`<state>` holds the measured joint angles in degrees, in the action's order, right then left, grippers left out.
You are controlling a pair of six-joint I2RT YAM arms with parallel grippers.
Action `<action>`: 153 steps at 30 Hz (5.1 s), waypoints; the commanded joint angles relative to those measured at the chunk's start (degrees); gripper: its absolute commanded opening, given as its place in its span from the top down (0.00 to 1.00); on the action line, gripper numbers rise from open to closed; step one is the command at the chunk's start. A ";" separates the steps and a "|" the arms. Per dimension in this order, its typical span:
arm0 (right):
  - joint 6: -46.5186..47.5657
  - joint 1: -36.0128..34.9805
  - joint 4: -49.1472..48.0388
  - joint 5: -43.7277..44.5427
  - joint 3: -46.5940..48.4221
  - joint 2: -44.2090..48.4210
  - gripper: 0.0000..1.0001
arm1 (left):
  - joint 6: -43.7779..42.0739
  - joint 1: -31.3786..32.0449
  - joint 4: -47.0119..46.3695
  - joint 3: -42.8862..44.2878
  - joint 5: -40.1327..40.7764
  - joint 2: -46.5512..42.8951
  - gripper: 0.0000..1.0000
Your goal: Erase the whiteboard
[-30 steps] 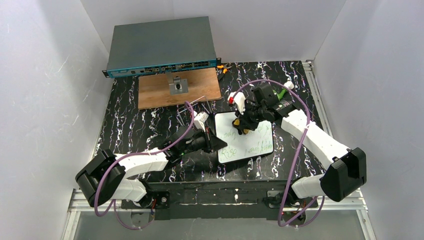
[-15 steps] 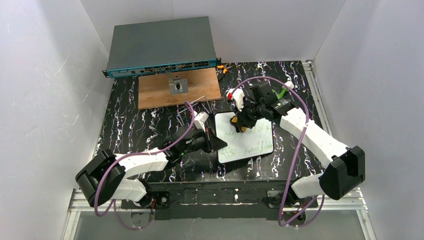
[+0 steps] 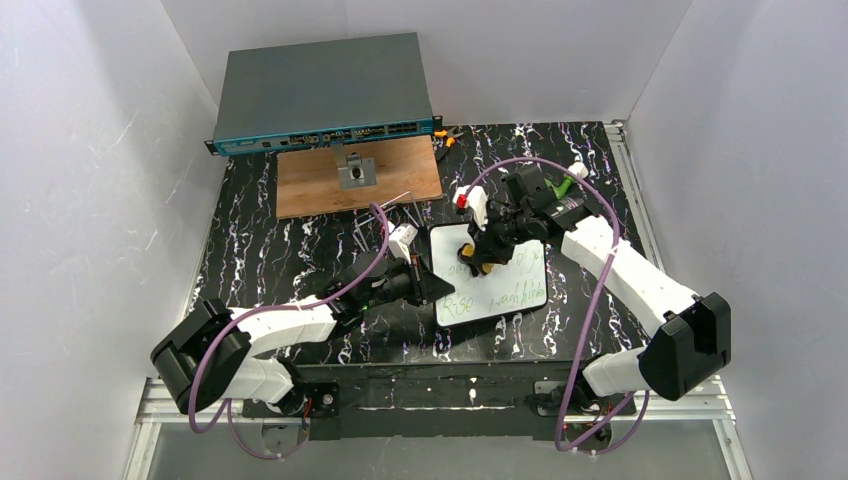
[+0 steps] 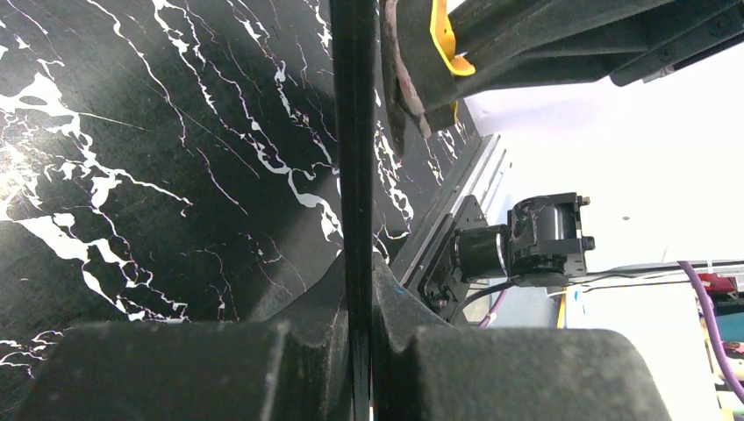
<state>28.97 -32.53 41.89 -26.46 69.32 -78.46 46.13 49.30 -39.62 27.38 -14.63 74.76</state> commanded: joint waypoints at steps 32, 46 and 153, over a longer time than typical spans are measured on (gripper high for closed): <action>-8.37 7.64 -4.76 1.49 2.77 0.96 0.99 | -2.31 -0.77 0.43 -0.21 -1.58 0.03 1.00; -5.85 -1.37 -4.00 7.34 4.52 -1.98 0.99 | -2.22 -0.77 0.76 0.22 -2.20 0.12 1.00; -5.09 5.01 -10.87 14.40 -10.75 4.82 0.99 | -1.91 -0.78 -1.88 -0.66 -3.29 0.96 1.00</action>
<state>25.21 -28.97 35.27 -19.90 59.64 -74.19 47.81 48.16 -41.54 27.20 -16.73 76.55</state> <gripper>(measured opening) 0.086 0.043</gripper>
